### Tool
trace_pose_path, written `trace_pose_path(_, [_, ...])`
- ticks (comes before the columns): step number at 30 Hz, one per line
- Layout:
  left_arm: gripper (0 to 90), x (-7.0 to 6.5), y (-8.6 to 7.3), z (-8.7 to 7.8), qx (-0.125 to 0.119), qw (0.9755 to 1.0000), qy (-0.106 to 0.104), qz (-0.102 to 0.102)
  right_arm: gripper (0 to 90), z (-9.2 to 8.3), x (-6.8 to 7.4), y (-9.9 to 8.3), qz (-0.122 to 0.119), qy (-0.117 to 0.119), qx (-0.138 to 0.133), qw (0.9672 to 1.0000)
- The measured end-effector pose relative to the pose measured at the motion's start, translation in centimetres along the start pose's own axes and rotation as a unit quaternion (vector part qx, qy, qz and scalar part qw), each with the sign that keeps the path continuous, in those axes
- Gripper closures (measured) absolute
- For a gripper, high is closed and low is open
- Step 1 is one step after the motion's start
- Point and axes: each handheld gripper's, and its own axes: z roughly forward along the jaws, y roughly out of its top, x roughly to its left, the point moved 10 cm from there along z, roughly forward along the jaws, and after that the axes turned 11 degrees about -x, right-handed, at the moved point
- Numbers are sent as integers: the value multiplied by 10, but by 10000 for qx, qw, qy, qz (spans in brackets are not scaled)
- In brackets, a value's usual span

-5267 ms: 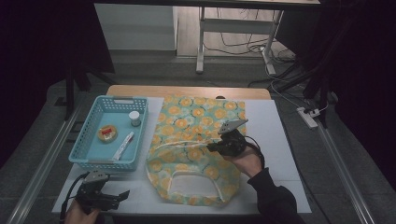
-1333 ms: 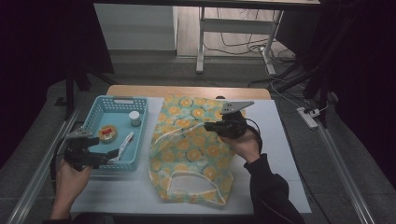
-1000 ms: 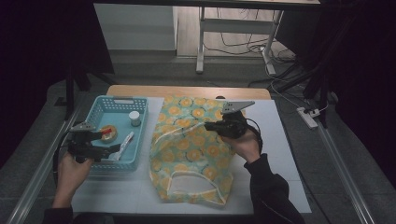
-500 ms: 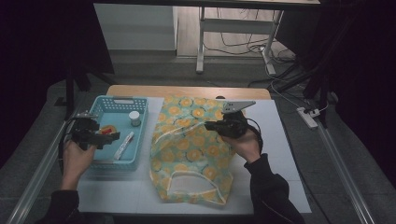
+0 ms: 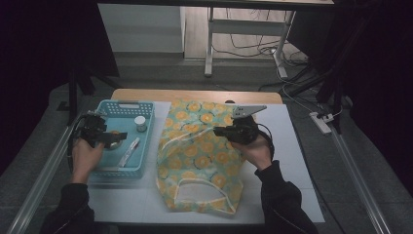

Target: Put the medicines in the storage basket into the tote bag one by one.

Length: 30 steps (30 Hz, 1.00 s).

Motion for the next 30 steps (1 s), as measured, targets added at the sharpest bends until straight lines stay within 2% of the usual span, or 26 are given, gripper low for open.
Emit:
trace_pose_path(2, [14,5,-1,5,92,9999,57,41,900,0,0,0,-7,5,8,10000])
trace_pose_path(5, [13,8,0,10,123,9999,35,3,900,1,0,0,-11,12,5,10000])
trace_pose_path(12, [2,14,0,22,263,9996,71,108,900,1,1,-1,-12,23,12,10000])
trace_pose_path(17, [0,17,-4,30,535,9974,178,448,900,0,1,0,-10,34,11,10000])
trace_pose_path(19, [0,16,-4,33,580,9970,136,495,900,0,1,-1,-13,37,12,10000])
trace_pose_path(25, [0,17,-11,40,841,9947,150,568,900,0,1,-1,-20,51,11,10000])
trace_pose_path(30, [0,18,-14,43,1001,9934,164,539,900,1,1,-1,-31,53,19,10000])
